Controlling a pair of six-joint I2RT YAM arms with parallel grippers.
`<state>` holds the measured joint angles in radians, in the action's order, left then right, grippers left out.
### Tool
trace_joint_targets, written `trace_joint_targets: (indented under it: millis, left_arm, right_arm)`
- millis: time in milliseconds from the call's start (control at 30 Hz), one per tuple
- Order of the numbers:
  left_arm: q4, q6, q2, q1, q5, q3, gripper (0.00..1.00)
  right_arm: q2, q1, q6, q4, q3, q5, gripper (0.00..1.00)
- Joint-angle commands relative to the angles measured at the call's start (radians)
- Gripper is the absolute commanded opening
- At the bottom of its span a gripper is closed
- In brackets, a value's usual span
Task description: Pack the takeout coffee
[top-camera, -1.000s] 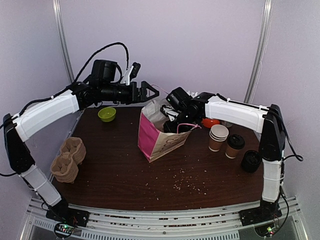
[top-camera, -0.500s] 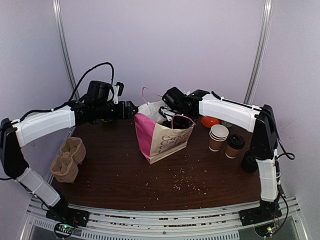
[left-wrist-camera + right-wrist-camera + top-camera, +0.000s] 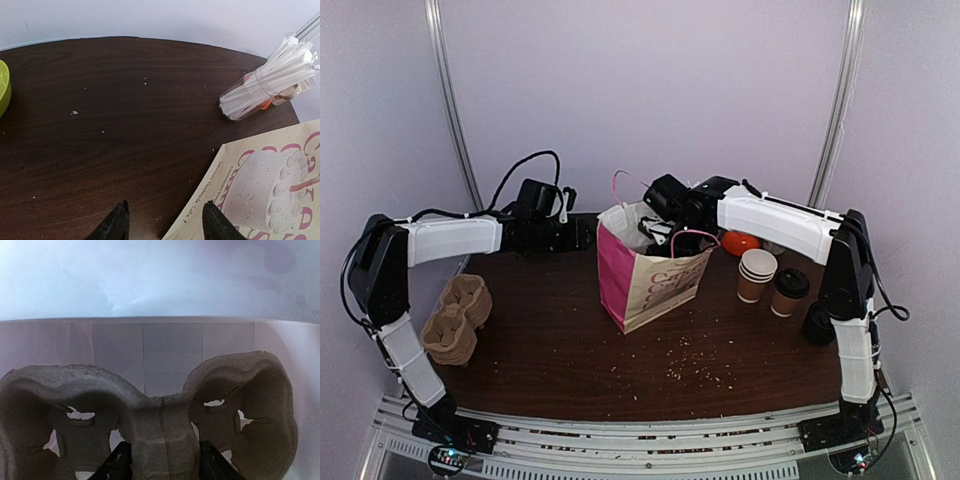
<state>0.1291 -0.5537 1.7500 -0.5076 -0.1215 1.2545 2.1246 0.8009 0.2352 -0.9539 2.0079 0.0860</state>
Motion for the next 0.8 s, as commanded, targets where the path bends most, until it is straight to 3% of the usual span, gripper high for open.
trace_joint_targets:
  millis: [0, 133, 233, 767]
  left_arm:
    - [-0.096, -0.015, 0.040, -0.003, -0.095, -0.017, 0.42]
    - [-0.163, -0.038, 0.074, -0.039, -0.153, -0.062, 0.23]
    - [-0.166, -0.035, 0.105, -0.076, -0.167, -0.060, 0.17]
    - [-0.161, -0.031, 0.113, -0.106, -0.179, -0.077, 0.16]
  right_arm:
    - [0.027, -0.002, 0.006, -0.029, 0.020, 0.012, 0.46]
    - [0.051, -0.001, 0.020, -0.018, 0.022, 0.034, 0.47]
    - [0.071, -0.003, 0.024, -0.021, 0.057, 0.046, 0.48]
    - [0.120, -0.004, 0.000, -0.065, 0.066, 0.083, 0.52]
